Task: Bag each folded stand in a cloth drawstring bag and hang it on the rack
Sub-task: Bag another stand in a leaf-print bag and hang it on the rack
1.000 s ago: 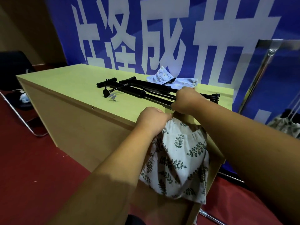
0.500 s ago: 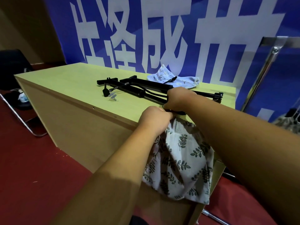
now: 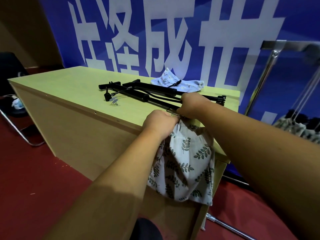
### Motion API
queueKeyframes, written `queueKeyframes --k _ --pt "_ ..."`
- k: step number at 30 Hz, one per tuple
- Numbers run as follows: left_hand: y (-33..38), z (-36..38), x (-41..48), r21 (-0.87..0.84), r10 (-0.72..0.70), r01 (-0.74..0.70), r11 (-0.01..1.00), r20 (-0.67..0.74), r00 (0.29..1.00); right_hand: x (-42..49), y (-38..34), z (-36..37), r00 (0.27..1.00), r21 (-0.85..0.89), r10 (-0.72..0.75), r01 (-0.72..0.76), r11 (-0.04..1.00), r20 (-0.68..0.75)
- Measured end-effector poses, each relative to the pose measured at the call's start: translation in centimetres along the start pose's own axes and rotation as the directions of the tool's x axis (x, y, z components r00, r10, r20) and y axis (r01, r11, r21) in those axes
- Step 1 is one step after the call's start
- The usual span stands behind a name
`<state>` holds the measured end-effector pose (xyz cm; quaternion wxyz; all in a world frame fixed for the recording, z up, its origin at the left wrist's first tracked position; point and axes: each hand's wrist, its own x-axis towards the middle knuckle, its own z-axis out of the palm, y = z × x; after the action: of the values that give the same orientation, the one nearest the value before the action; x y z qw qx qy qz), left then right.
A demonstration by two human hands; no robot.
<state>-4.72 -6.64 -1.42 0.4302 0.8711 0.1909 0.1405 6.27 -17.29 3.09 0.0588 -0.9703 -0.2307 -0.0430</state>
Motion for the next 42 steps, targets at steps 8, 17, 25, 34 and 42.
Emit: queueKeyframes --k 8,17,25,34,42 --pt "2.3 0.3 -3.7 -0.015 0.103 -0.102 0.995 0.132 0.986 -6.1 2.7 -0.8 0.997 0.171 0.069 -0.062 0.983 -0.036" --pt "4.5 3.2 -9.7 -0.142 0.241 -0.196 0.970 0.481 0.843 -17.7 9.6 1.3 0.977 0.677 0.139 0.008 0.736 -0.164" --pt "7.2 8.0 -14.7 0.157 0.423 -0.518 0.841 0.405 0.810 -25.2 16.3 6.3 0.961 0.857 0.277 -0.145 0.494 0.003" --pt "2.3 17.9 -17.4 0.294 0.197 -0.398 0.869 0.531 0.824 -29.0 21.1 14.9 0.974 0.614 0.154 -0.225 0.757 0.167" --pt "-1.8 22.7 -17.1 0.360 0.083 -0.343 0.868 0.575 0.814 -29.2 22.8 21.0 0.948 0.555 0.276 -0.317 0.769 0.160"
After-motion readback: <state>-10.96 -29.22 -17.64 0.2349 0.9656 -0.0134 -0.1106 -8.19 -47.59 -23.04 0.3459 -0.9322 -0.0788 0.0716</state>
